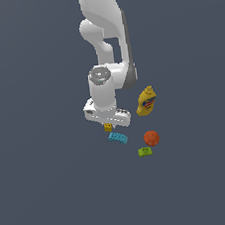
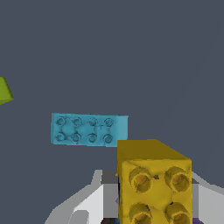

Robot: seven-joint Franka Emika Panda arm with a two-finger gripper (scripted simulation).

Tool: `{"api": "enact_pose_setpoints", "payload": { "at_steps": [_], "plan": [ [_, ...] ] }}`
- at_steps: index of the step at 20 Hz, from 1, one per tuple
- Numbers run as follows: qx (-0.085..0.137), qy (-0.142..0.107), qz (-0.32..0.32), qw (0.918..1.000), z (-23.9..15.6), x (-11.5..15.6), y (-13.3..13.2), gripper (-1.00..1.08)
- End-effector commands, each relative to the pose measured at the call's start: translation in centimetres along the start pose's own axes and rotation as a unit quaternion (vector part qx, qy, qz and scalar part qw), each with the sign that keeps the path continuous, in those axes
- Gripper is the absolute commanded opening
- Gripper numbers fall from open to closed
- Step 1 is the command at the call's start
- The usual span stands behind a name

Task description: Pick up a designated object from a clutter of objects.

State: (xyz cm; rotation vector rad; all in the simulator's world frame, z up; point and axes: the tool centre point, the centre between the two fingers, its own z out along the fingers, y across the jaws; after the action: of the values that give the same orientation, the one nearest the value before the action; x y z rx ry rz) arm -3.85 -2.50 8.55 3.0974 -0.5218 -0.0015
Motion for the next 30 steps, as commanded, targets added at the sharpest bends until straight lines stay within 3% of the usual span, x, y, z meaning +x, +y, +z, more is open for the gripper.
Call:
{"api": "enact_pose_setpoints", "payload": {
  "at_steps": [1, 18, 30],
  "plan": [
    [0.000, 0.001, 0.000, 1.0000, -2.0, 0.3, -1.8, -1.00],
    [-0.001, 0.001, 0.000, 1.0000, -16.3, 2.5, -15.4, -1.00],
    [0.000, 0.001, 0.000, 1.0000, -23.6, 3.9, -22.4, -1.00]
  ]
}}
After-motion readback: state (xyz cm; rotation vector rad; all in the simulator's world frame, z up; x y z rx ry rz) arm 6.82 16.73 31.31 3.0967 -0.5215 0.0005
